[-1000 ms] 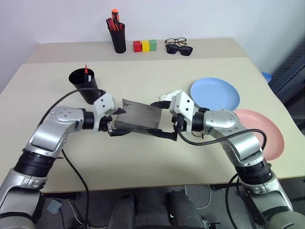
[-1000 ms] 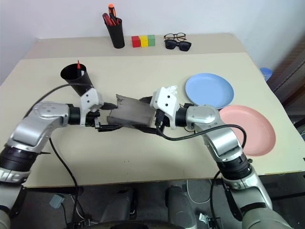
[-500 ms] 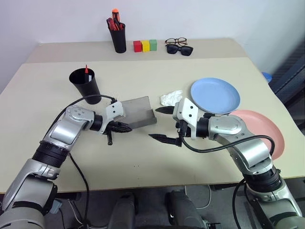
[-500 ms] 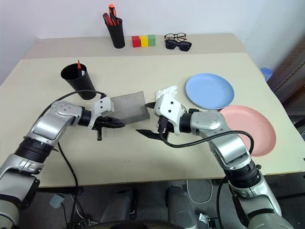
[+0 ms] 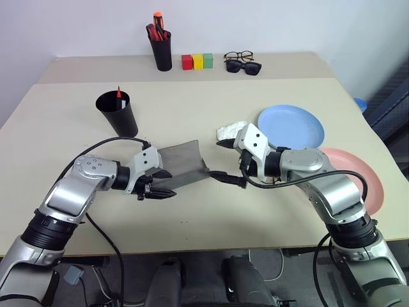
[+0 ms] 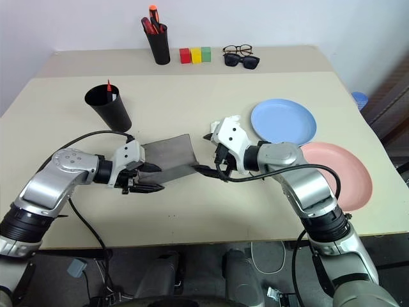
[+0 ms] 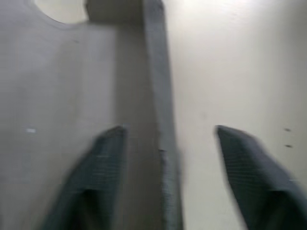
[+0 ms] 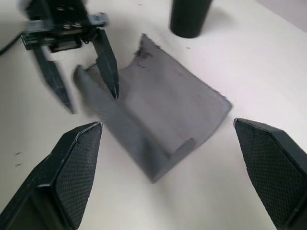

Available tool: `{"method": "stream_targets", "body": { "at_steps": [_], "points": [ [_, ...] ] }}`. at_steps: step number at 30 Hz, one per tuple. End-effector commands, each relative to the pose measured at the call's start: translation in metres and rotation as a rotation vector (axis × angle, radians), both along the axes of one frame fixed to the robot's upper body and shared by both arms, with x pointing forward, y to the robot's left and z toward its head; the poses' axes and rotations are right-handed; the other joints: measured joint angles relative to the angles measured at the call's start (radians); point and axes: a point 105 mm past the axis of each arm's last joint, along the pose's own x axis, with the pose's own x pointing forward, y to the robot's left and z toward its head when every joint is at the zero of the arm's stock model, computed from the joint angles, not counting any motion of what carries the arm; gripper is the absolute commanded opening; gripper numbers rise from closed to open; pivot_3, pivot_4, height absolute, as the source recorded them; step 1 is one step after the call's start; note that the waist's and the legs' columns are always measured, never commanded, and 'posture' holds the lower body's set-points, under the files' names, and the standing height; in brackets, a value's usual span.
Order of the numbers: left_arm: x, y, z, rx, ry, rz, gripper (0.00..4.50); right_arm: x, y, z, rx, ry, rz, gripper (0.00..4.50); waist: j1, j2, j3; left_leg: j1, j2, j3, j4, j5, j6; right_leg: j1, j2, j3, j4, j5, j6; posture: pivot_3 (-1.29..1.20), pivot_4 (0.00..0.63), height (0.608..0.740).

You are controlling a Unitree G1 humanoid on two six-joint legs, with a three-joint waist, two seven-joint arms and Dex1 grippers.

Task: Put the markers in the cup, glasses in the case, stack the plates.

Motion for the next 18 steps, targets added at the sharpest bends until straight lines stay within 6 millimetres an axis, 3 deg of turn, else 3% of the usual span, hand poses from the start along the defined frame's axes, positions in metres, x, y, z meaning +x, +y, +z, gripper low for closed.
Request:
{"method": "stream_targets", "body": {
  "at_steps": [1, 6, 12, 18],
  "points": [
    [0.012, 0.002, 0.031, -0.056, -0.151, 0.042, 3.30, 0.025, -0.019, 0.006, -0.012, -0.007, -0.185, 4.50, 0.000, 0.000, 0.000, 0.000, 0.000, 0.000, 0.000, 0.000, 0.000, 0.000, 0.000, 0.000, 0.000, 0.000, 0.000, 0.00, 0.150, 0.740],
    [0.006, 0.011, 0.056, -0.162, -0.305, 0.086, 3.30, 0.031, -0.048, 0.000, -0.050, 0.032, -0.303, 4.50, -0.001, 0.000, 0.000, -0.001, 0.000, 0.000, -0.001, 0.000, 0.000, -0.001, 0.000, 0.000, -0.001, 0.000, 0.000, 0.00, 0.150, 0.740],
    [-0.015, 0.036, 0.036, -0.184, -0.309, 0.200, 3.30, 0.033, -0.072, -0.008, -0.077, 0.079, -0.430, 4.50, -0.007, 0.000, 0.000, 0.001, 0.001, 0.002, -0.002, -0.001, 0.001, -0.001, 0.000, 0.002, -0.001, 0.000, 0.000, 0.00, 0.150, 0.740],
    [-0.030, 0.040, 0.022, -0.200, -0.299, 0.238, 3.30, 0.032, -0.087, -0.014, -0.112, 0.119, -0.491, 4.50, 0.004, 0.000, 0.000, 0.000, 0.001, 0.001, -0.001, -0.001, 0.001, 0.000, -0.001, 0.001, -0.001, 0.000, 0.000, 0.00, 0.150, 0.740]
  ]
}}
